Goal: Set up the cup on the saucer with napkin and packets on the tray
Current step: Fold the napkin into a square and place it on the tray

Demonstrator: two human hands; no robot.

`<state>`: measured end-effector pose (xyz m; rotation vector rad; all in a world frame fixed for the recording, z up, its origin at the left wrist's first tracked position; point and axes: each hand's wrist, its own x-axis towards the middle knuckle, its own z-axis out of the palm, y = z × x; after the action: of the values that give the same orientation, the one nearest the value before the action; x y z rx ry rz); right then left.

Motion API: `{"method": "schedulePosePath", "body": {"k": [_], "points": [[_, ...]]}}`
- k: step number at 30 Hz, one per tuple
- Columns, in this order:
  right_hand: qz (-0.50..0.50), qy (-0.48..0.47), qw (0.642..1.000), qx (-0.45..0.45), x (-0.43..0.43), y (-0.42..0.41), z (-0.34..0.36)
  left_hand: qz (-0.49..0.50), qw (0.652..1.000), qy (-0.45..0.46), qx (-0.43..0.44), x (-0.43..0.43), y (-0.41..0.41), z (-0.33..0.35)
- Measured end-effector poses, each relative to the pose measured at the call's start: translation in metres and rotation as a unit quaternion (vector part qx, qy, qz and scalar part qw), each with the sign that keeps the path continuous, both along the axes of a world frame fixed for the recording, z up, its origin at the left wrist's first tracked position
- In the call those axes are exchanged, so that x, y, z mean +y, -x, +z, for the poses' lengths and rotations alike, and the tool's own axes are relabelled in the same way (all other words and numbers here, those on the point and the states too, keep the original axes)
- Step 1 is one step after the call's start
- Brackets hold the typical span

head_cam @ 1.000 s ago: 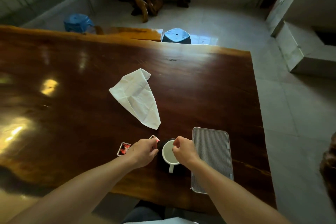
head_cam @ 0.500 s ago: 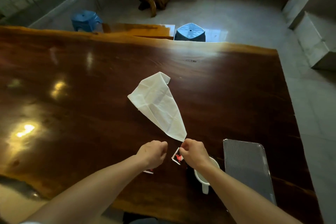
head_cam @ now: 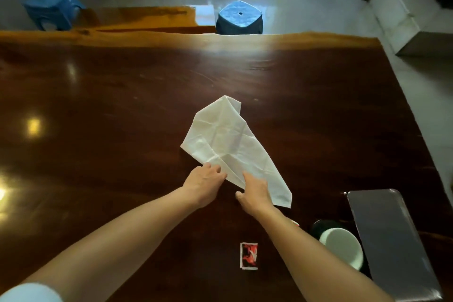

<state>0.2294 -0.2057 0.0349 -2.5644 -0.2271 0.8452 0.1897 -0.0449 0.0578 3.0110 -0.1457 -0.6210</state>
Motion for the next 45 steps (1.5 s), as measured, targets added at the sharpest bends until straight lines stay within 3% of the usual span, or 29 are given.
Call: {"method": "schedulePosePath", "body": {"k": [8,13,18,24,27,31,40,45], "points": [[0.008,0.119,0.992,0.035,0.024,0.003,-0.038,-0.002,0.998,0.054,0.029,0.015,-0.019,-0.038],[-0.006,0.051,0.998,0.048,0.018,0.019,-0.051,-0.030,0.994,0.064,0.081,0.004,-0.002,-0.052],[0.009,-0.034,0.999,-0.009,0.014,0.022,-0.027,-0.028,0.997,0.071,0.020,0.002,0.006,-0.038],[0.019,-0.034,0.996,-0.081,0.026,0.008,0.023,0.026,0.985,0.131,-0.105,0.024,-0.007,0.015],[0.028,-0.020,0.993,-0.116,0.029,-0.011,0.056,0.040,0.980,0.098,-0.171,0.046,-0.005,0.050],[0.061,-0.047,0.981,-0.175,0.033,-0.041,0.104,0.035,0.989,-0.029,-0.138,0.076,0.005,0.092],[0.127,-0.086,0.933,-0.325,0.030,-0.083,0.196,0.217,0.924,-0.058,-0.309,0.091,0.010,0.181],[0.148,-0.096,0.906,-0.384,0.019,-0.103,0.226,0.246,0.924,-0.050,-0.289,0.098,0.014,0.206]]}}
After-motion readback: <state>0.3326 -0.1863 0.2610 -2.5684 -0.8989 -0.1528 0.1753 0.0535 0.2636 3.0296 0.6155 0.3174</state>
